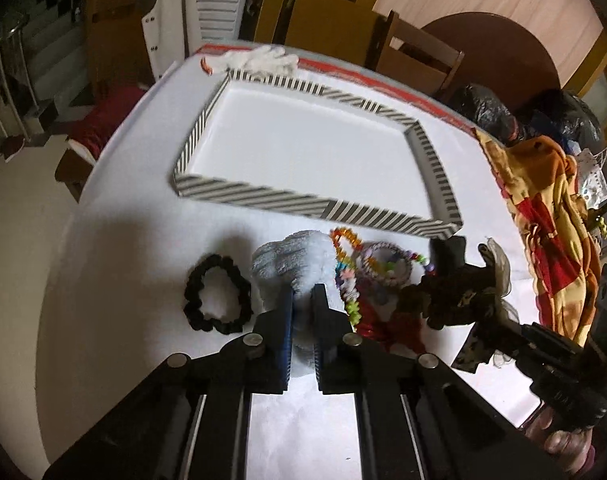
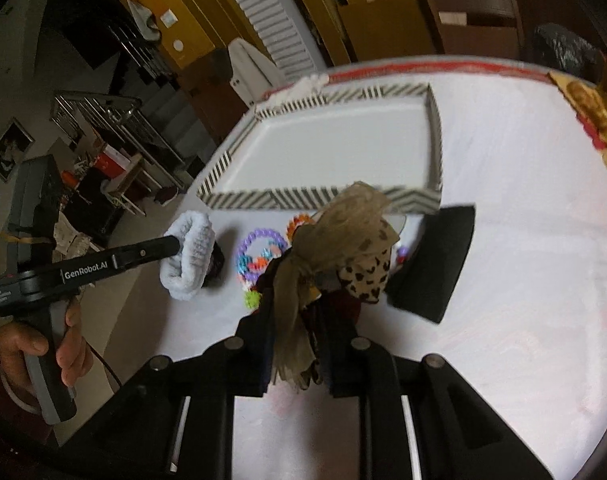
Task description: Organize jewelry
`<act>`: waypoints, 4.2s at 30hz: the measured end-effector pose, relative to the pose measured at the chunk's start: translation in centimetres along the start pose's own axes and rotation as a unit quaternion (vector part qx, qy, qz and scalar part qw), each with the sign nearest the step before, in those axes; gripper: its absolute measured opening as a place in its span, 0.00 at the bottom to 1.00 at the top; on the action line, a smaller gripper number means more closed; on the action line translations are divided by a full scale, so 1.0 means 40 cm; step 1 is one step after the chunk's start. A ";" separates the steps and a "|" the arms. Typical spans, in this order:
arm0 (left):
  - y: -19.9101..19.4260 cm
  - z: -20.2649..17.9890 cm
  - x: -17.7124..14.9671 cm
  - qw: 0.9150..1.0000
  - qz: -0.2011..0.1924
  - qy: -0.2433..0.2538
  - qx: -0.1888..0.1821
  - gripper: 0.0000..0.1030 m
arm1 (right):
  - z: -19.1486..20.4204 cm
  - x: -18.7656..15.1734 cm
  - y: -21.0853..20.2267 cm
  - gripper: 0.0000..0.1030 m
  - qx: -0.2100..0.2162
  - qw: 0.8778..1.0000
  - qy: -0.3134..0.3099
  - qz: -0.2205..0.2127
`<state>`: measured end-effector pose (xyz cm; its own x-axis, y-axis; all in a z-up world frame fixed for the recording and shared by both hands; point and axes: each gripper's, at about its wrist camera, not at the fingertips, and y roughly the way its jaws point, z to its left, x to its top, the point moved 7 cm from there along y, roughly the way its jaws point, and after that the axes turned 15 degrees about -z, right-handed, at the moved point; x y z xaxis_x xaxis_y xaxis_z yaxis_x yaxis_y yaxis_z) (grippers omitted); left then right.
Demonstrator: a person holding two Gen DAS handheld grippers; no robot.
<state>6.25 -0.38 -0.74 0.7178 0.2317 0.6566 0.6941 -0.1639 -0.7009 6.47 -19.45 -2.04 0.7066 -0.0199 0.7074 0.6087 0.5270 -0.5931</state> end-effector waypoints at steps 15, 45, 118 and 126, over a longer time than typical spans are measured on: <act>0.073 0.041 0.205 0.998 -0.035 0.022 0.036 0.00 | -0.022 0.239 0.052 0.18 -0.010 0.999 -0.014 -0.047; 0.356 0.152 0.231 0.996 0.019 0.027 0.088 0.35 | -0.221 0.205 0.354 0.57 -0.084 0.994 0.050 0.050; -0.167 -0.002 -0.056 0.993 -0.059 0.013 0.105 0.53 | -0.111 -0.021 -0.167 0.87 -0.063 0.997 0.025 -0.027; -0.159 0.008 -0.057 0.992 -0.057 0.010 0.111 0.53 | -0.105 -0.019 -0.147 0.87 -0.059 0.998 0.023 -0.022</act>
<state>0.17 0.46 2.15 0.6385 0.2163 0.7386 0.7428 0.0782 -0.6649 3.86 -26.08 -0.71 0.6918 -0.0811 0.7175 0.6762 0.4213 -0.6044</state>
